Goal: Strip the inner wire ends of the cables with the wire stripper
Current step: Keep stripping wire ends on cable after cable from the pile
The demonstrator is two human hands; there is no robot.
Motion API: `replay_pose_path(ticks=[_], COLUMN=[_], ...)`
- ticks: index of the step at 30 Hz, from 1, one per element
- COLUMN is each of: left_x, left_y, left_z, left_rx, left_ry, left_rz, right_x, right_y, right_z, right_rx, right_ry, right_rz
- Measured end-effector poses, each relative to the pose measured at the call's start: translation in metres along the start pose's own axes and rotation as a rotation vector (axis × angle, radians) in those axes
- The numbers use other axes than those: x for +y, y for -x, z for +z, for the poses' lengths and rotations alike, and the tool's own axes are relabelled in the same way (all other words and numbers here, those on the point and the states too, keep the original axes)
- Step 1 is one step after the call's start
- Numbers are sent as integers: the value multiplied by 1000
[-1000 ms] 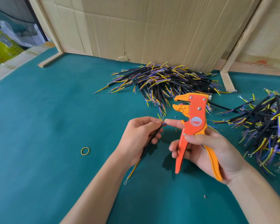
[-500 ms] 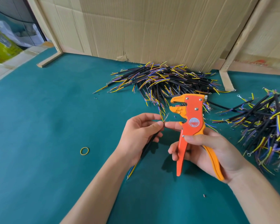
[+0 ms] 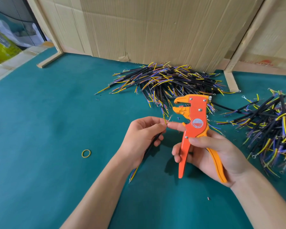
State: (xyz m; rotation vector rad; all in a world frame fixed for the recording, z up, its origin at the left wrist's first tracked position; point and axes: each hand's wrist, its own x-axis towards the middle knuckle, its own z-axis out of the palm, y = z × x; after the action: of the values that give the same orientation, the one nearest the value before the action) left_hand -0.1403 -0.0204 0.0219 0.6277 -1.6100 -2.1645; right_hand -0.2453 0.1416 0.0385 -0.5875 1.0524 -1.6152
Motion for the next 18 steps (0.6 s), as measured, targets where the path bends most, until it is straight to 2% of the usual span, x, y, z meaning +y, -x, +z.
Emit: replay_pose_path(ticks=[18], left_x=[-1], left_y=[-2], left_z=[-1], left_rx=[30], left_ry=[32], left_rz=[-7], right_x=[-1], right_y=[0], right_z=[-6], right_rx=[-12], right_ry=[33], right_rz=[20])
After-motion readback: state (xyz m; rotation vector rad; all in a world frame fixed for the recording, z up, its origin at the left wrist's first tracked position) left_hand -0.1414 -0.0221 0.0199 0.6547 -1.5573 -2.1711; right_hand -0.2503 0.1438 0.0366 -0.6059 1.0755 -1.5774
